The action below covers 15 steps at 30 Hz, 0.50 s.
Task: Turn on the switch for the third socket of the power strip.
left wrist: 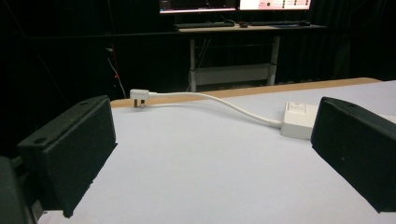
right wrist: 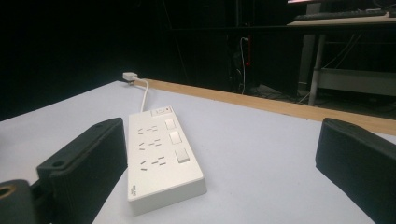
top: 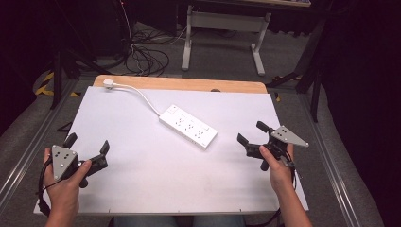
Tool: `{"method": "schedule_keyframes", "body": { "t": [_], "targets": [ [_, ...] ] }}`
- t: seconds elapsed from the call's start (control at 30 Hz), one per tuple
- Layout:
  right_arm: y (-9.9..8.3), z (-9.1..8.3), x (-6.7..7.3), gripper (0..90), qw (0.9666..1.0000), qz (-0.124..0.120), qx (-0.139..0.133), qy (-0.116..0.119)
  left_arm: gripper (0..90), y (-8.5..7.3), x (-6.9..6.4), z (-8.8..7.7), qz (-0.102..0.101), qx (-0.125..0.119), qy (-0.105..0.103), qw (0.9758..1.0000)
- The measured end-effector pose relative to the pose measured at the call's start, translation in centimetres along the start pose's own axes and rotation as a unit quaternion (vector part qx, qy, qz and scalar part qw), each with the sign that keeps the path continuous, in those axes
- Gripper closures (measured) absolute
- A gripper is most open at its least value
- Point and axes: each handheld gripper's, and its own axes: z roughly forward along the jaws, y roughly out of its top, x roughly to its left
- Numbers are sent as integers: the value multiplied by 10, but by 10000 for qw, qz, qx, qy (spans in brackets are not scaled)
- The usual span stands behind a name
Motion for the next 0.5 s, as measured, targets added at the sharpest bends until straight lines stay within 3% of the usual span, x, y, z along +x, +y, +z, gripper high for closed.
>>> {"method": "schedule_keyframes", "body": {
  "t": [0.27, 0.5],
  "targets": [
    [-2, 4, 1, 24, 9999, -42, 44, 80, 4, -1, 1, 1, -26, 18, 5, 10000],
    [-7, 8, -1, 24, 9994, 26, 337, 42, 6, -1, 1, 2, -33, 40, 8, 10000]
  ]
}}
